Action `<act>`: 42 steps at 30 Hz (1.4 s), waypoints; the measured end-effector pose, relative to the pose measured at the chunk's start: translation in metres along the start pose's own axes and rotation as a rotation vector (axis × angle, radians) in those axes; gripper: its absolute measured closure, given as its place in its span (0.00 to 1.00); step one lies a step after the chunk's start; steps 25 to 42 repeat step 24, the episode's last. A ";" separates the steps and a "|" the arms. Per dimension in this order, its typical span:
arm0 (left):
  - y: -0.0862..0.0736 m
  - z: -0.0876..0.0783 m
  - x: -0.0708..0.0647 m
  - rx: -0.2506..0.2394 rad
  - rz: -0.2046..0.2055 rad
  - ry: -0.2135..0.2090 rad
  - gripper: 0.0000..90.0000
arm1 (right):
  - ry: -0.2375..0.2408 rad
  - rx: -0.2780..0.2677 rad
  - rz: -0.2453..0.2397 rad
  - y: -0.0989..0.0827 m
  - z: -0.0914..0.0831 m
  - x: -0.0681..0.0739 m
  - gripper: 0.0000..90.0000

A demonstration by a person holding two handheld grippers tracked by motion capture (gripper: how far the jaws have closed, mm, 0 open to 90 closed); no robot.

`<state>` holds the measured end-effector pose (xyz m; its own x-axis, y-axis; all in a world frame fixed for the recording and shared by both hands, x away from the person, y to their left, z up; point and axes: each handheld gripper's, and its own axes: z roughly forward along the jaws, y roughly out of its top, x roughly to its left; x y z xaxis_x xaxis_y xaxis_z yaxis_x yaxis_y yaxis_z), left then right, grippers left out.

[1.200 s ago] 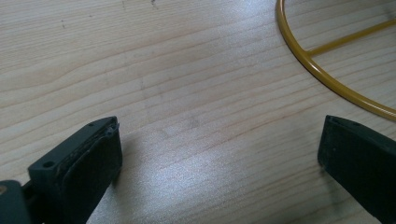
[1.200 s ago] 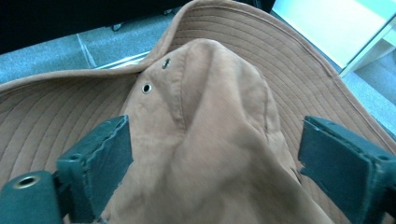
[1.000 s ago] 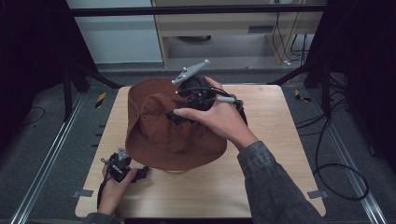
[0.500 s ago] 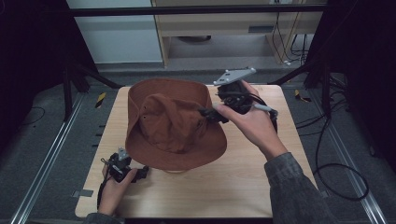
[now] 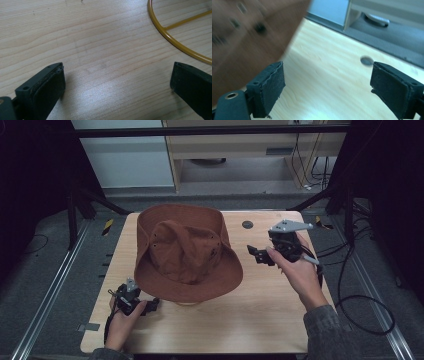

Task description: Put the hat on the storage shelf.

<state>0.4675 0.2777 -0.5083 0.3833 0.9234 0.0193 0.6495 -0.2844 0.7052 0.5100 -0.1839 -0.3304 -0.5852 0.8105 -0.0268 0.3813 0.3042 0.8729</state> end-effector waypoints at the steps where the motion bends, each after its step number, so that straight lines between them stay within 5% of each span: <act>1: 0.000 0.000 0.000 0.000 0.001 0.000 0.00 | -0.009 0.009 0.004 -0.010 0.001 -0.003 0.14; 7: 0.001 0.001 0.000 -0.005 0.000 -0.003 0.00 | -0.035 0.073 0.070 -0.071 0.008 -0.013 0.14; 11: 0.001 0.001 0.000 0.000 0.008 -0.006 0.00 | -0.069 0.187 0.064 -0.113 0.019 -0.010 0.13; 18: 0.004 0.004 0.000 -0.001 0.003 -0.002 0.00 | -0.079 0.301 0.134 -0.160 0.042 -0.003 0.12; 22: 0.004 0.004 -0.001 -0.004 -0.003 0.000 0.00 | -0.117 0.315 0.118 -0.173 0.050 0.003 0.08; 42: 0.004 0.005 -0.001 -0.005 -0.004 0.000 0.00 | -0.114 0.305 0.112 -0.174 0.050 0.002 0.08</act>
